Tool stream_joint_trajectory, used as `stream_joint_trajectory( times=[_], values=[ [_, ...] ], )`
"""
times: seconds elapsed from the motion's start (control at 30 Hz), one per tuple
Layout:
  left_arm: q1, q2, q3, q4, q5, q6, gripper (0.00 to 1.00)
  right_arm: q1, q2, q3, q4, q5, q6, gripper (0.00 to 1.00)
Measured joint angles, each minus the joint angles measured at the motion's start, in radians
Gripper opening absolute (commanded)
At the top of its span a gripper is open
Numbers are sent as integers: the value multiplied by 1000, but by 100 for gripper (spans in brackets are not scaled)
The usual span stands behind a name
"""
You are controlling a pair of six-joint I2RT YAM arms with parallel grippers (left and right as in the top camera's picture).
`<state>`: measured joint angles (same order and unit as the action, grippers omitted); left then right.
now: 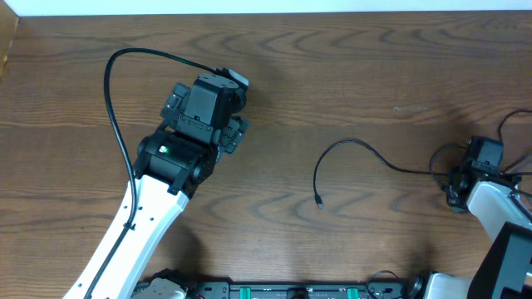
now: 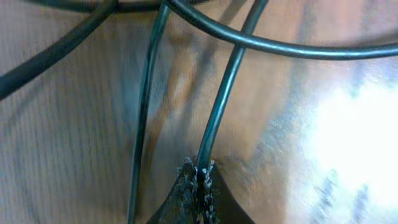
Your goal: Untangle cables
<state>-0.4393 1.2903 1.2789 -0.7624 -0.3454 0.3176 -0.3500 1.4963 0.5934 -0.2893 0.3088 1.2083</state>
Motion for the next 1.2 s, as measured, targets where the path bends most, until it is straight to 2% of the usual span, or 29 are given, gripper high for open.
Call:
stream_joint_trajectory(
  times=[0.13, 0.37, 0.6, 0.73, 0.77, 0.8, 0.83, 0.87, 0.9, 1.07, 1.2],
  values=[
    [0, 0, 0, 0, 0, 0, 98, -2, 4, 3, 45, 2, -86, 1],
    [0, 0, 0, 0, 0, 0, 98, -38, -70, 111, 0, 3, -248, 1],
    [0, 0, 0, 0, 0, 0, 98, -157, -159, 303, -3, 8, -327, 1],
    [0, 0, 0, 0, 0, 0, 98, -253, -159, 335, -4, 26, -356, 1],
    [0, 0, 0, 0, 0, 0, 98, -281, -159, 337, -5, 24, -360, 9],
    [0, 0, 0, 0, 0, 0, 98, -313, -159, 338, -4, 21, -361, 28],
    [0, 0, 0, 0, 0, 0, 98, -343, -159, 339, -5, 14, -365, 63],
    [0, 0, 0, 0, 0, 0, 98, -367, -159, 340, -5, -2, -375, 85],
    [0, 0, 0, 0, 0, 0, 98, -391, -158, 340, -7, -20, -383, 99],
    [0, 0, 0, 0, 0, 0, 98, -425, -150, 341, -56, -177, -409, 99],
    [0, 0, 0, -1, 0, 0, 98, -372, -136, 341, -124, -294, -414, 99]
  ],
)
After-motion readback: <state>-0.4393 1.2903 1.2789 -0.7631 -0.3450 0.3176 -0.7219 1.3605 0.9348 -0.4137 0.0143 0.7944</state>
